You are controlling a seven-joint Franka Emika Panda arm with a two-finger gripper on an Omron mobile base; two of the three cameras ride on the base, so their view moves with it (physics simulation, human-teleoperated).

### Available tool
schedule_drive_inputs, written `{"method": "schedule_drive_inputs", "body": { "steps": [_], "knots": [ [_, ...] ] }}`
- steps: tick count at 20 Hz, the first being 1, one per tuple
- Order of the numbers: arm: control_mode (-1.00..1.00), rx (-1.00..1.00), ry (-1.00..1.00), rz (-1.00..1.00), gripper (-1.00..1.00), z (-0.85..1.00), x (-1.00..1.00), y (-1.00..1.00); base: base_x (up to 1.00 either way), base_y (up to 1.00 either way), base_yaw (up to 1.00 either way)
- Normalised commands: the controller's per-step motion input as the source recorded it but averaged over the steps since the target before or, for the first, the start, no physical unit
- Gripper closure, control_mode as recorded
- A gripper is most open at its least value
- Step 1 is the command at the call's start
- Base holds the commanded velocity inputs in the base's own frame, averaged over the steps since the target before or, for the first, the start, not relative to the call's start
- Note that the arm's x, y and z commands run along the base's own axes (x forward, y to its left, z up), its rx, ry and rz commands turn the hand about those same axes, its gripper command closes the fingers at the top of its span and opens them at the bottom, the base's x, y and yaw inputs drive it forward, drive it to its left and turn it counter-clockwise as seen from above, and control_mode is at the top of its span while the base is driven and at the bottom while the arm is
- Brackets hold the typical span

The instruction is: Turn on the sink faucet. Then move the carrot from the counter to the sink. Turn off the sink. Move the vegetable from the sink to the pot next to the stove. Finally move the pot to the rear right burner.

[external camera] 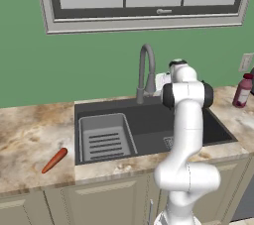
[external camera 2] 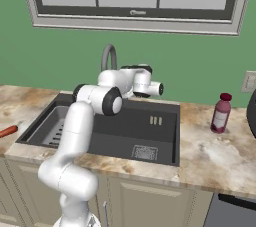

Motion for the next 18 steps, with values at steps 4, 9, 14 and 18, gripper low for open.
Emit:
{"method": "schedule_drive_inputs", "body": {
  "steps": [4,9,14,18],
  "knots": [
    [-1.00,0.00,0.06,0.00,-1.00,0.00,0.00,0.00,0.00,0.00,0.00],
    [-1.00,0.00,0.05,0.00,-1.00,0.00,0.00,0.00,0.00,0.00,0.00],
    [-1.00,0.00,0.04,0.00,1.00,0.00,0.00,0.15,0.00,0.00,0.00],
    [-1.00,0.00,0.04,0.00,1.00,0.00,0.00,0.37,0.00,0.00,0.00]
  ]
}}
